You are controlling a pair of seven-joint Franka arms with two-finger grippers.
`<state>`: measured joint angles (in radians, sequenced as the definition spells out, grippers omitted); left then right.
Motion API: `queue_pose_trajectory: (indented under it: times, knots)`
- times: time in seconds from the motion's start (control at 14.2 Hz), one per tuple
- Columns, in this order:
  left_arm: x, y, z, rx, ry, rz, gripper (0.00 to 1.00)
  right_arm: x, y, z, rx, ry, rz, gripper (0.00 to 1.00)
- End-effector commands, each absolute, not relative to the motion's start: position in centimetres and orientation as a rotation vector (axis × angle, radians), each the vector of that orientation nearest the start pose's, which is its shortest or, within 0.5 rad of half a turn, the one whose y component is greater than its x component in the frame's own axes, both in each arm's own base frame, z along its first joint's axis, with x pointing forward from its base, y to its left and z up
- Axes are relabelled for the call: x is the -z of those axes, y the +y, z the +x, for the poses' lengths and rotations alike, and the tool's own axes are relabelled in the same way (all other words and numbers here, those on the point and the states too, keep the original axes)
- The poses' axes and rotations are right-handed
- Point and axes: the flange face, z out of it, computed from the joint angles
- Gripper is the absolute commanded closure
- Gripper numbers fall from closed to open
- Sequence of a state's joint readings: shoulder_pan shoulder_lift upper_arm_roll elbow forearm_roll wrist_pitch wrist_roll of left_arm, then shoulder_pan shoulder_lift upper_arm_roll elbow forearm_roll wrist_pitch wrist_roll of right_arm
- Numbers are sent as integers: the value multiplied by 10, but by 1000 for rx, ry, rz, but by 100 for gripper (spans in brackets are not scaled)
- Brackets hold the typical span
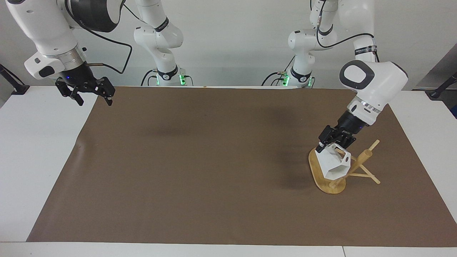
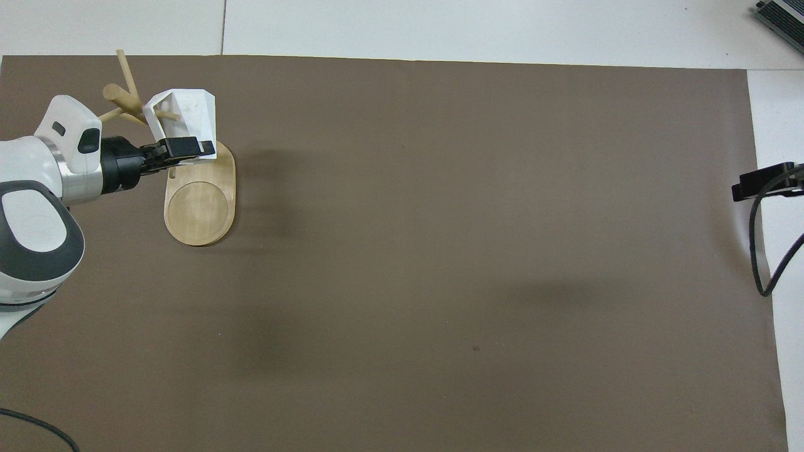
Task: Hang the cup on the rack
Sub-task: 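Lower the mug's handle onto a rack peg with the left gripper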
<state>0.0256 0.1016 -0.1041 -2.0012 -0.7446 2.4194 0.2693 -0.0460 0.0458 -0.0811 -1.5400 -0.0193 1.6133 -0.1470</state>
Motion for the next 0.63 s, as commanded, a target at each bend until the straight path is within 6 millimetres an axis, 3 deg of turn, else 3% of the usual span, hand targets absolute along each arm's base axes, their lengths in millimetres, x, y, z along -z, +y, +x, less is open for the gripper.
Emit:
queue_pose_trajectory:
  times: [0.0, 0.07, 0.14, 0.35, 0.56]
  knots:
    - [-434, -46, 606, -421, 215, 2530, 100, -617, -73, 566, 68, -35, -3166, 0]
    - [-435, -46, 606, -420, 210, 2532, 66, -618, -73, 565, 66, -38, -3166, 0]
    - [-435, -45, 606, -419, 211, 2531, 1, -618, -73, 565, 68, -40, -3166, 0]
    - [-444, -48, 608, -413, 168, 2545, 0, -619, -71, 565, 66, -47, -3165, 0]
    - [-468, -47, 612, -375, -42, 2690, 0, -619, -71, 564, 56, -47, -3165, 0]
